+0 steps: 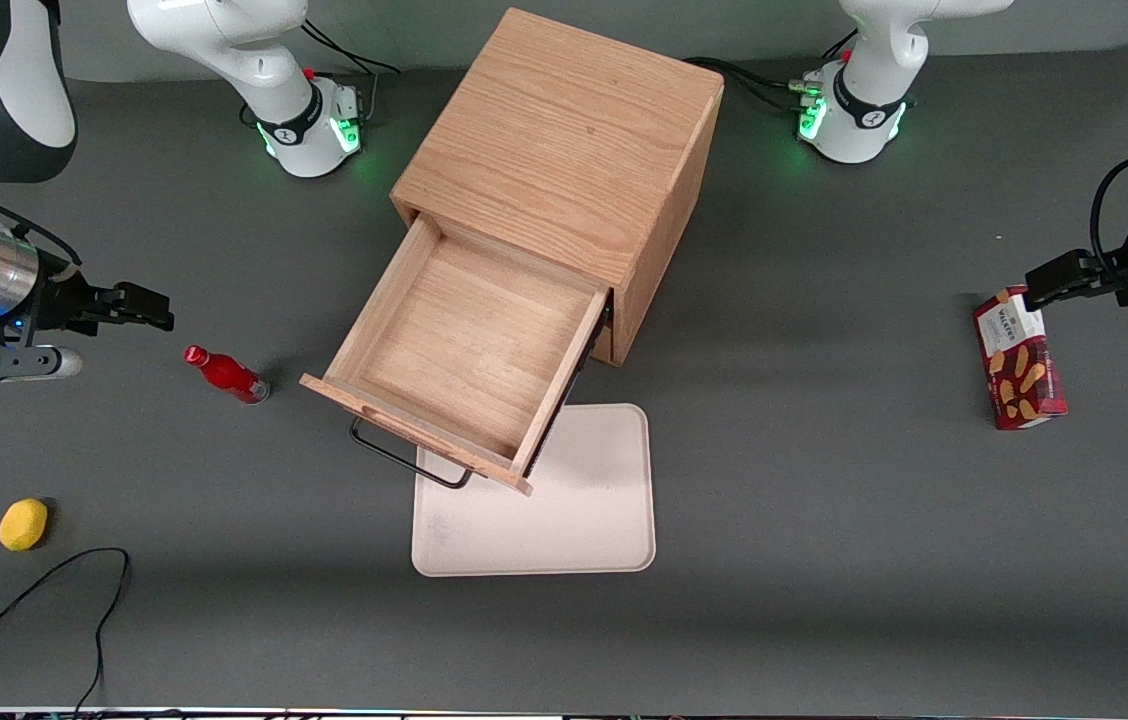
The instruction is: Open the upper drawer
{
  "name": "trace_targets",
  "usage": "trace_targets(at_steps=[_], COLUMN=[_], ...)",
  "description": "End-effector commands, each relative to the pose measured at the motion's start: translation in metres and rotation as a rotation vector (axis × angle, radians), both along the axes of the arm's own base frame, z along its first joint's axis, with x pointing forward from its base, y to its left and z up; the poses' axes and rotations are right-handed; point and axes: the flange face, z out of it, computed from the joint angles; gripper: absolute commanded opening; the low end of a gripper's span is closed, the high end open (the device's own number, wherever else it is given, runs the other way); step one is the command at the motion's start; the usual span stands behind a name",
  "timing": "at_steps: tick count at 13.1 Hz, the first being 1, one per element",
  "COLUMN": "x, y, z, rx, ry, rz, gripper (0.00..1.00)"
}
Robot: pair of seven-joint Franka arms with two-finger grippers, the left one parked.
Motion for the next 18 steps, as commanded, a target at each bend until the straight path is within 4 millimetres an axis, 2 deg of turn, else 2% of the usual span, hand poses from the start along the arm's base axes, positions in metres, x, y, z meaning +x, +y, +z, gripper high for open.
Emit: trace_targets(at_steps=[1, 3, 5, 9, 10, 12, 15, 16, 18], x=[-0.010, -0.006, -0.005, -0.002, -0.003, 0.000, 0.016, 0.018, 0.018], y=[0.007, -0.007, -0.012, -0.003, -0.023, -0.031, -0.045, -0.038, -0.036], z=[0.022, 0.044, 0.051, 0.053, 0.055, 0.055, 0.059, 0.061, 0.066], rx=[0.003, 0.011, 0.068, 0.066, 0.077, 0.088, 0.085, 0.086, 0.085], ry=[0.023, -0.012, -0.033, -0.085, -0.091, -0.094, -0.117, -0.121, -0.130], rz=[-0.069, -0.088, -0.101, -0.057, -0.050, -0.033, -0.055, -0.041, -0.037], gripper=[1.00, 1.00, 1.00, 1.00, 1.00, 1.00, 1.00, 1.00, 1.00])
